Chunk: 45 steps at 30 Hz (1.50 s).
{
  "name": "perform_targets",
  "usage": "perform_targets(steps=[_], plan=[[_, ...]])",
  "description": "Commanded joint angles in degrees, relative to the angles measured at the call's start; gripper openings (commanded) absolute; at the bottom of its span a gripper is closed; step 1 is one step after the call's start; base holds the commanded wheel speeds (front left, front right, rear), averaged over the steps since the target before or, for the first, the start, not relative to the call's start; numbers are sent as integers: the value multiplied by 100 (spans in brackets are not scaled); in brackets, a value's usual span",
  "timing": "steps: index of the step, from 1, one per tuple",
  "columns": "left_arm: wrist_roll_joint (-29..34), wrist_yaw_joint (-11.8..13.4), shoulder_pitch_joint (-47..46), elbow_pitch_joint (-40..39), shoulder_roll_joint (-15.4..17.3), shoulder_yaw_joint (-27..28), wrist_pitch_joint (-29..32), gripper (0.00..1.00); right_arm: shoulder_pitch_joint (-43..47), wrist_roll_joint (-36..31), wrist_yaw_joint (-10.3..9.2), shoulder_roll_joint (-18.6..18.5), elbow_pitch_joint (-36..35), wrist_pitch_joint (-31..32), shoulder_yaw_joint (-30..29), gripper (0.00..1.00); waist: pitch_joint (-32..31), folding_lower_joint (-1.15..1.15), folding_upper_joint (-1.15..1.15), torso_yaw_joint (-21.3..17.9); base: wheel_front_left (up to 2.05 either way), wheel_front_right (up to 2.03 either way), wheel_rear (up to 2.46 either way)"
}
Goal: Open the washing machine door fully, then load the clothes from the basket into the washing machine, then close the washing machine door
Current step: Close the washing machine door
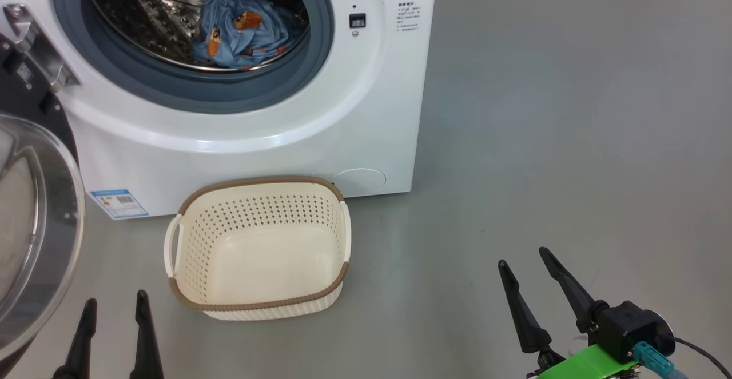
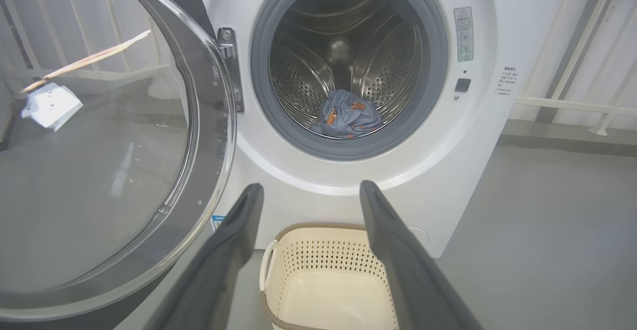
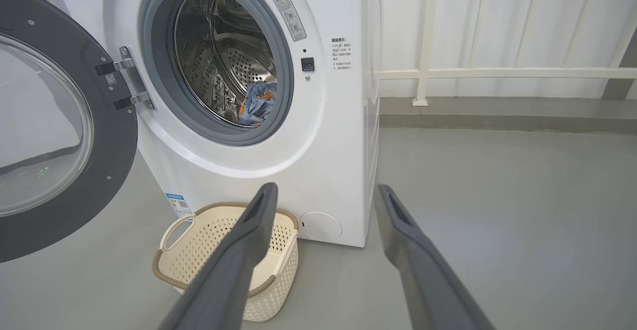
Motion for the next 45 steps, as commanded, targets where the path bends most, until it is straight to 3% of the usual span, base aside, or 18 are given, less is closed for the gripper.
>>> perform_targets(steps=[1,28,45], plan=[[-31,30,-256,-111,36,160,-32,100,-172,-59,10,-12,-133,-68,121,100,1,0,0,8,-47,47,0],[-66,19,-119,-178,36,115,-32,100,-87,-87,10,-22,-109,-68,121,100,-156,0,0,173,-2,2,0],[-178,189,-140,-216,36,2,-32,100,-118,-69,10,-51,-68,-68,149,100,-57,0,0,988,0,0,0]])
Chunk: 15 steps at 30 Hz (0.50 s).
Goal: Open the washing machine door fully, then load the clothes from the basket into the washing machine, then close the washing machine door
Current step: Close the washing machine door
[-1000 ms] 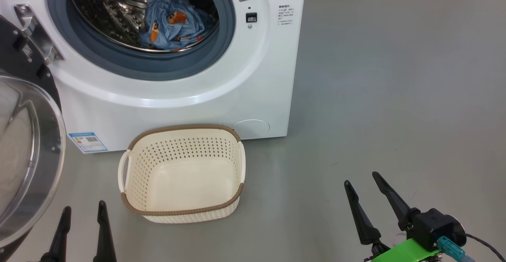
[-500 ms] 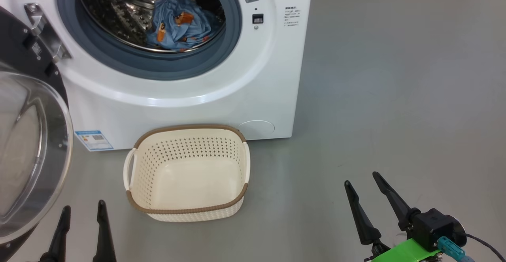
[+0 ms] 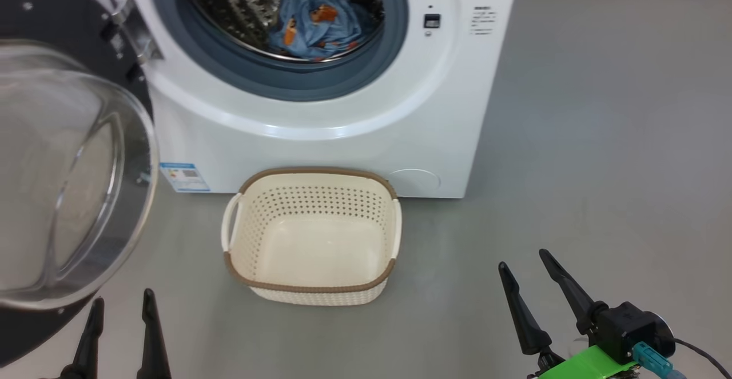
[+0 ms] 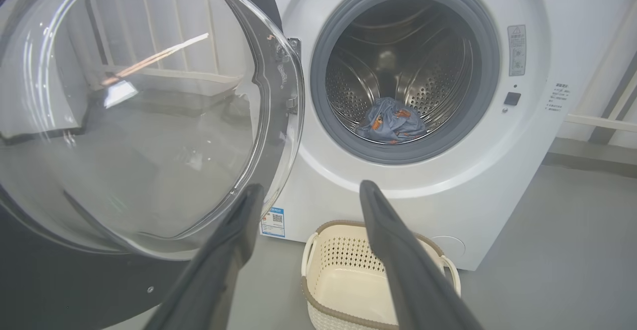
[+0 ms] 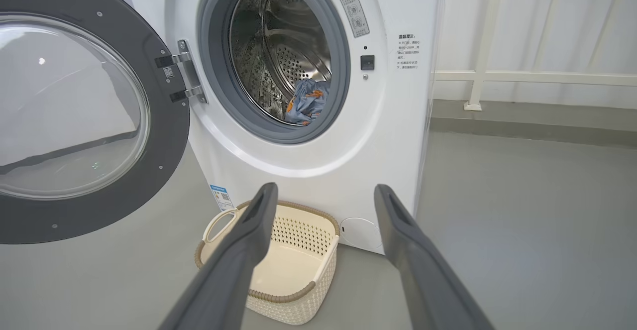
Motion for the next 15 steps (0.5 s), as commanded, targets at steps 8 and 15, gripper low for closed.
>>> perform_targets(steps=[8,15], plan=[[-141,126,-171,-165,36,131,-32,100,-176,-86,10,-37,-100,-68,158,100,78,0,0,631,0,0,0],[-265,250,-194,-148,36,100,-32,100,-218,-120,10,-53,-95,-68,175,100,140,0,0,1040,0,0,0]])
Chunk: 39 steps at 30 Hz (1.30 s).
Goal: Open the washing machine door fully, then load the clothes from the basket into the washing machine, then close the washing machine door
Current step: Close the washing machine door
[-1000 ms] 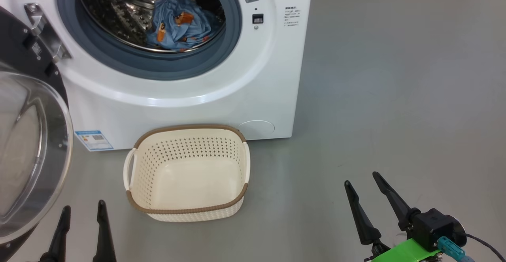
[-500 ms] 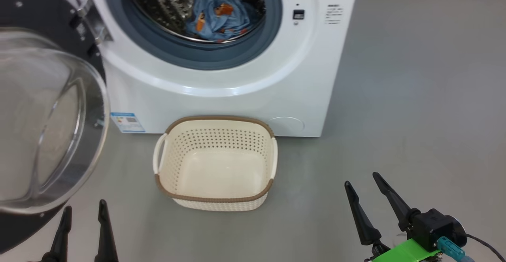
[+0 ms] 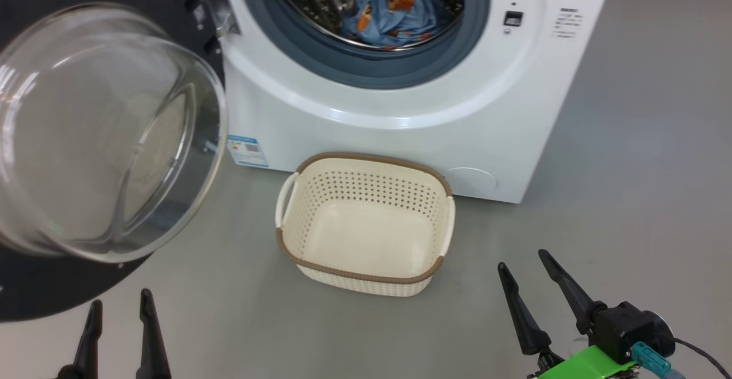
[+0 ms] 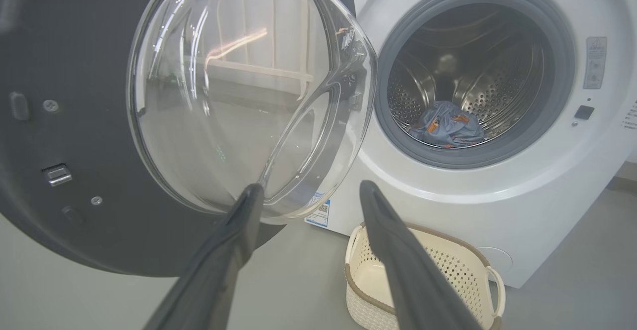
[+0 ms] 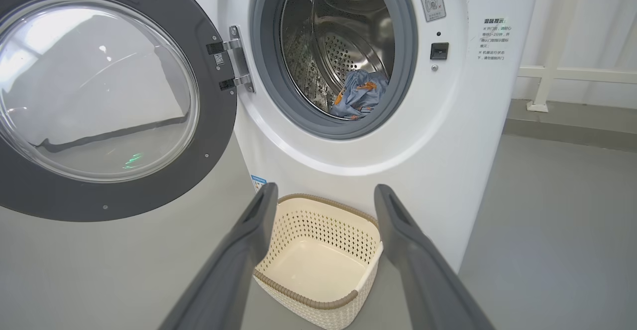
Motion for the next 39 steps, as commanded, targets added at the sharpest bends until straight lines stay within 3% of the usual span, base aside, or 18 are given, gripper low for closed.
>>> perform_targets(steps=[1,19,39], plan=[[-42,68,-194,-137,37,169,-32,100,-214,-101,10,-55,-122,-68,160,100,53,0,0,246,0,0,0],[-235,283,-166,-132,37,79,-32,100,-263,-94,10,-109,-66,-64,210,100,-42,0,0,1089,0,0,0],[-380,445,-32,-196,37,219,-32,100,-308,-95,10,-112,-59,-27,309,100,-58,0,0,1483,0,0,0]])
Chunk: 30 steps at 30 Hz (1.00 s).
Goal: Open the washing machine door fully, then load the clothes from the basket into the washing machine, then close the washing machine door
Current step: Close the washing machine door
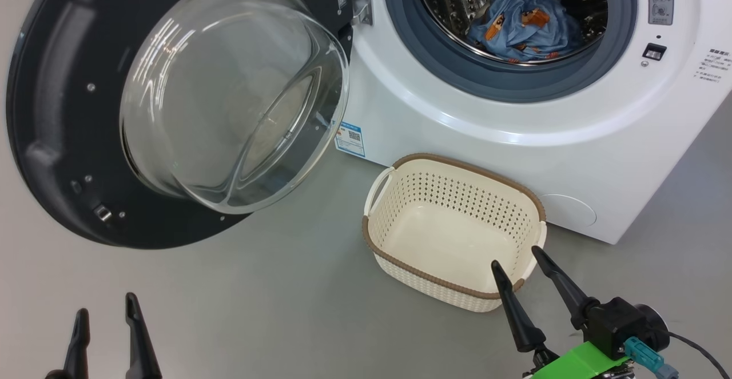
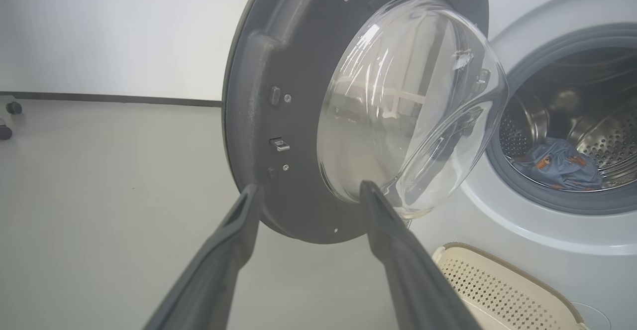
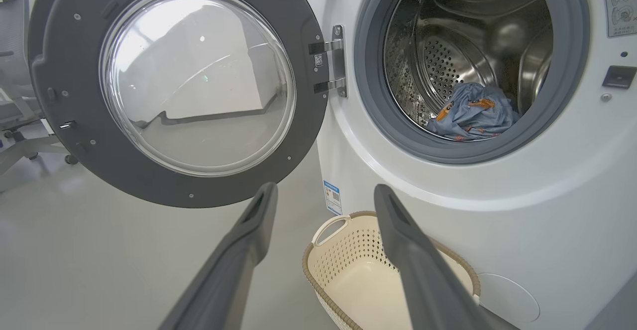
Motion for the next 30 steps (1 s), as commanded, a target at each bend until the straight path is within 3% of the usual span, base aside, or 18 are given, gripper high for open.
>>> perform_targets(steps=[1,15,16,17,25,30], plan=[[-27,44,-66,-180,39,220,-32,100,-188,-74,10,-17,-120,-31,157,100,8,0,0,4,0,0,0],[-20,34,-31,-209,39,243,-32,100,-205,-39,10,-38,-78,-30,196,100,6,0,0,0,0,0,0],[-30,10,-36,-203,39,245,-32,7,-197,-39,10,-36,-74,-31,189,100,2,0,0,-2,0,0,0],[-104,12,-42,-197,39,256,-32,0,-191,-39,10,-35,-73,-32,186,100,0,0,0,-2,0,0,0],[-865,-122,-130,-345,39,684,-32,0,-148,-29,10,-20,-89,-36,168,100,-5,0,0,-21,0,0,0],[-2229,-332,-335,-237,39,1355,-32,0,-125,-6,10,-19,-89,-38,171,100,-17,0,0,-64,0,0,0]])
